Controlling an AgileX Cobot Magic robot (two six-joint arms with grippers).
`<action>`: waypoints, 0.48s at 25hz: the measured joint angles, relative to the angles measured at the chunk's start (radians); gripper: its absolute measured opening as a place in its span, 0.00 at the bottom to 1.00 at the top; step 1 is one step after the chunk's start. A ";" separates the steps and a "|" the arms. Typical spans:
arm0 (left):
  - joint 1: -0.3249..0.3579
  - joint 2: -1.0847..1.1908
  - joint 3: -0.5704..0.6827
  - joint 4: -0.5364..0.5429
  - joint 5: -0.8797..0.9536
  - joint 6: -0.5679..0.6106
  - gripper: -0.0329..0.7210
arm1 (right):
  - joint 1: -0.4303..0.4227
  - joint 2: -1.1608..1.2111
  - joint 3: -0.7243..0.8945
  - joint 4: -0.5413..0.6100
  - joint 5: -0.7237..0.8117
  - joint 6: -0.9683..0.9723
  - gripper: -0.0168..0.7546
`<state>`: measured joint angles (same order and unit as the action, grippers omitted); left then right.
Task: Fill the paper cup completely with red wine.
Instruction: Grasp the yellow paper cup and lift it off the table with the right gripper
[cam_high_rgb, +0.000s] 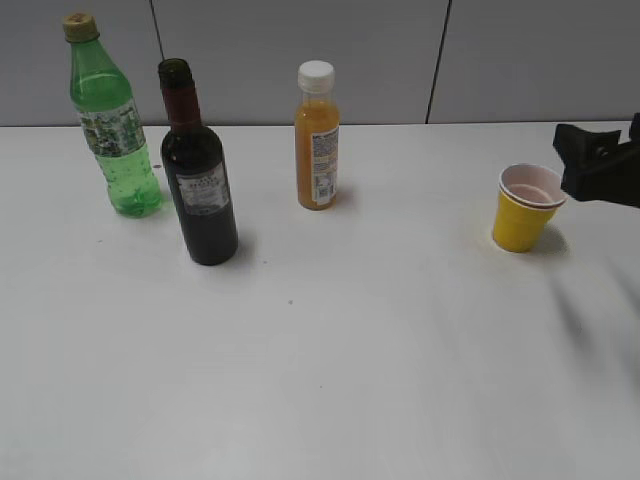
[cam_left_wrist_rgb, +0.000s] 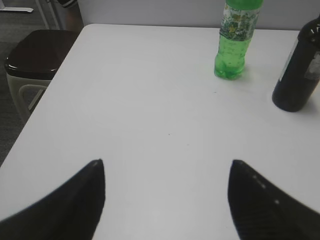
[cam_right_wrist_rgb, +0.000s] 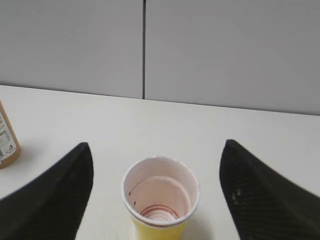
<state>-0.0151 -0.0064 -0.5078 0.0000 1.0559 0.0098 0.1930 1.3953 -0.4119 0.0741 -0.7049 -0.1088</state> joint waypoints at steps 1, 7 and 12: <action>0.000 0.000 0.000 0.000 0.000 0.000 0.82 | 0.009 0.033 0.010 0.000 -0.047 0.019 0.79; 0.000 0.000 0.000 0.000 0.000 0.000 0.82 | 0.019 0.191 0.110 0.005 -0.291 0.109 0.79; 0.000 0.000 0.000 0.000 0.000 0.000 0.82 | 0.019 0.289 0.139 -0.019 -0.459 0.119 0.79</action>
<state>-0.0151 -0.0064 -0.5078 0.0000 1.0559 0.0098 0.2115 1.6841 -0.2731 0.0554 -1.1639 0.0101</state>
